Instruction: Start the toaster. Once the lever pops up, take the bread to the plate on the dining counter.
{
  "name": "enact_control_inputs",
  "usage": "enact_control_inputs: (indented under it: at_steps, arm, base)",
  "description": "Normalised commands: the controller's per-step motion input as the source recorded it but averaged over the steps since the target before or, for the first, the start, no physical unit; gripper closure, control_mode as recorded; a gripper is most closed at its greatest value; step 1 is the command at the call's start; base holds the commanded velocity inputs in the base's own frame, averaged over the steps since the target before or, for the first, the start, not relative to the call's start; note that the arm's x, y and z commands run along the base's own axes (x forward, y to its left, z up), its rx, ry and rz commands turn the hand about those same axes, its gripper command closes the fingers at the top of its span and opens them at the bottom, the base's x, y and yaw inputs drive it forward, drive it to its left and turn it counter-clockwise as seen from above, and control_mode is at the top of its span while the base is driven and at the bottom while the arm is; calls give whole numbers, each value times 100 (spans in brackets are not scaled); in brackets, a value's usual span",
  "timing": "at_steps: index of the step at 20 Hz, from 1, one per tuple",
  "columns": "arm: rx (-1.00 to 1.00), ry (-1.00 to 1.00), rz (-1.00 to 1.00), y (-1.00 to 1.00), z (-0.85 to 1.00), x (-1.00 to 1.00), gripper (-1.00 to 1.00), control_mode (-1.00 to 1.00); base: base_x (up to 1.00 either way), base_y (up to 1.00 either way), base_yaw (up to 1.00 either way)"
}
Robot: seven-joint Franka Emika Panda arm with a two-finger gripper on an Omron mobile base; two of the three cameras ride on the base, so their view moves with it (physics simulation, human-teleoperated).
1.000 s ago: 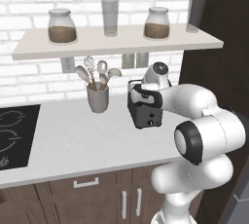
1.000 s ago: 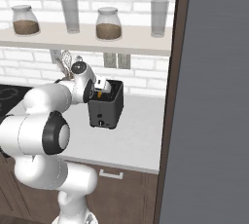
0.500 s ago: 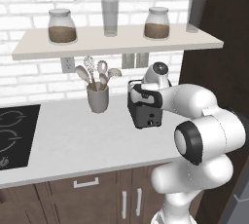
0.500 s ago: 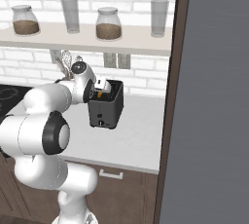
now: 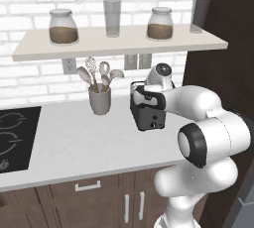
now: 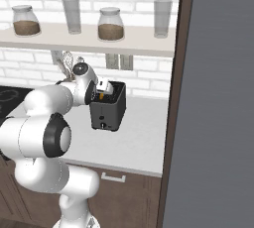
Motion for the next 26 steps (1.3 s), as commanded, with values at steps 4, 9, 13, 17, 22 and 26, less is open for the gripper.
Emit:
enact_control_inputs:
  at_steps: [4,9,13,17,22,26]
  arm:
    - [0,0,0,0,0,0,-100,-100]
    - [0,0,0,0,0,0,-100,-100]
    - [0,0,0,0,0,0,-100,-100]
    - [0,0,0,0,0,0,-100,-100]
    - [0,0,0,0,0,0,-100,-100]
    - [0,0,0,0,0,0,-100,-100]
  base:
    - [0,0,0]
    - [0,0,0]
    - [0,0,0]
    - [0,0,0]
    - [0,0,0]
    - [0,0,0]
